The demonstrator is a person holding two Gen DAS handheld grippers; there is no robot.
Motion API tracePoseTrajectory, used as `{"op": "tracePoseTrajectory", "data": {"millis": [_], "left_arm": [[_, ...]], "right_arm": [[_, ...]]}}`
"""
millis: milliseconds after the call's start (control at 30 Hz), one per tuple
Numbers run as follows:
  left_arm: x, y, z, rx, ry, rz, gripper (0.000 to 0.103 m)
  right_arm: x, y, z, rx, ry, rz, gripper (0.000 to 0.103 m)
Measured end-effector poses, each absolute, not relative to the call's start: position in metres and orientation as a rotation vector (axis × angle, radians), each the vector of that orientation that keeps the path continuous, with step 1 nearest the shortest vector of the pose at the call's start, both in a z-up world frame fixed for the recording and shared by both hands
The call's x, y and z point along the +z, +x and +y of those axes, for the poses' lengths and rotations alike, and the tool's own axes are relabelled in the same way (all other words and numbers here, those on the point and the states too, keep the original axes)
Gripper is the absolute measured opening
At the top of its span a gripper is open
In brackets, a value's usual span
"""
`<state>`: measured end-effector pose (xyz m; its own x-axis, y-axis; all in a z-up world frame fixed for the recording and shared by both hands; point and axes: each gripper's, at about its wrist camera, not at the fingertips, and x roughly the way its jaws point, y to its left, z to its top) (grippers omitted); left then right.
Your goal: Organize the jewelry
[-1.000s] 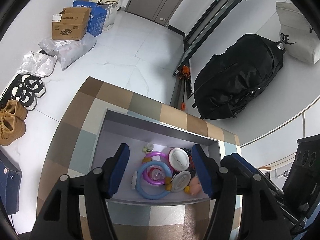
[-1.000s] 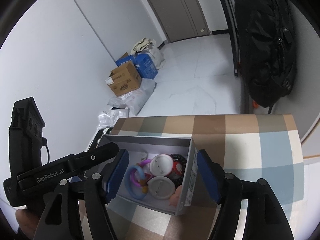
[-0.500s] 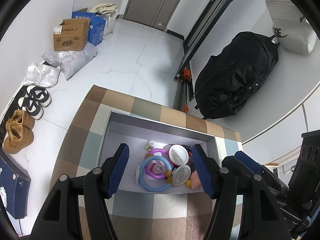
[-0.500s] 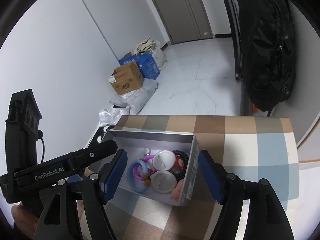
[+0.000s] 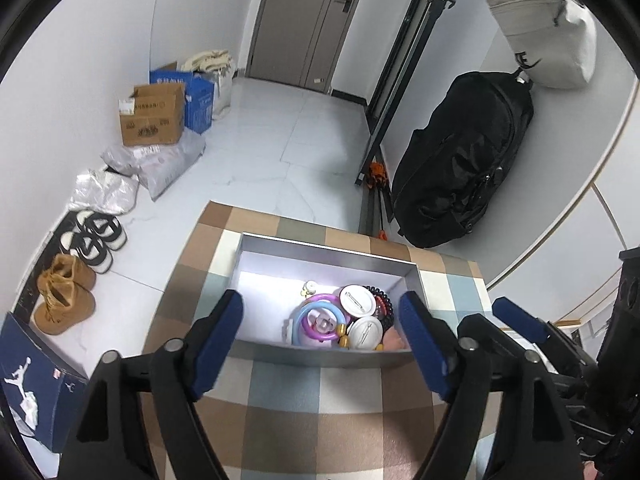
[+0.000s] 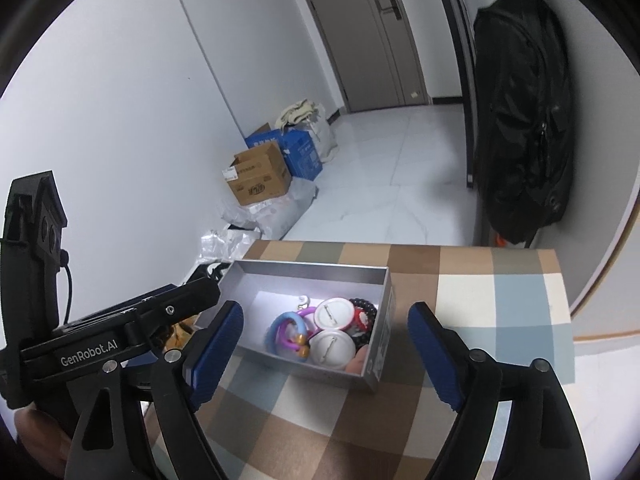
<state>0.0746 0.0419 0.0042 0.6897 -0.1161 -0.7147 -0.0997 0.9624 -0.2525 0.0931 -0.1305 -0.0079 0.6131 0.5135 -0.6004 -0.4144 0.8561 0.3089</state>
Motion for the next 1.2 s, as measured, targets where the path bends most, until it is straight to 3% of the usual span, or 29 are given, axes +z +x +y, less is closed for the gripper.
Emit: {"op": "tracePoseTrajectory", "data": {"millis": [433,1200], "left_arm": [[0.006,0.036,0.028,0.048,-0.19,0.731,0.085],[0.008,0.013,0.025,0.049,-0.183,0.68,0.085]], "right_arm": [[0.004,0.036,-0.15,0.537,0.119,0.624,0.103],[-0.003,0.016,-0.166,0.494,0.101,0.633,0.103]]}}
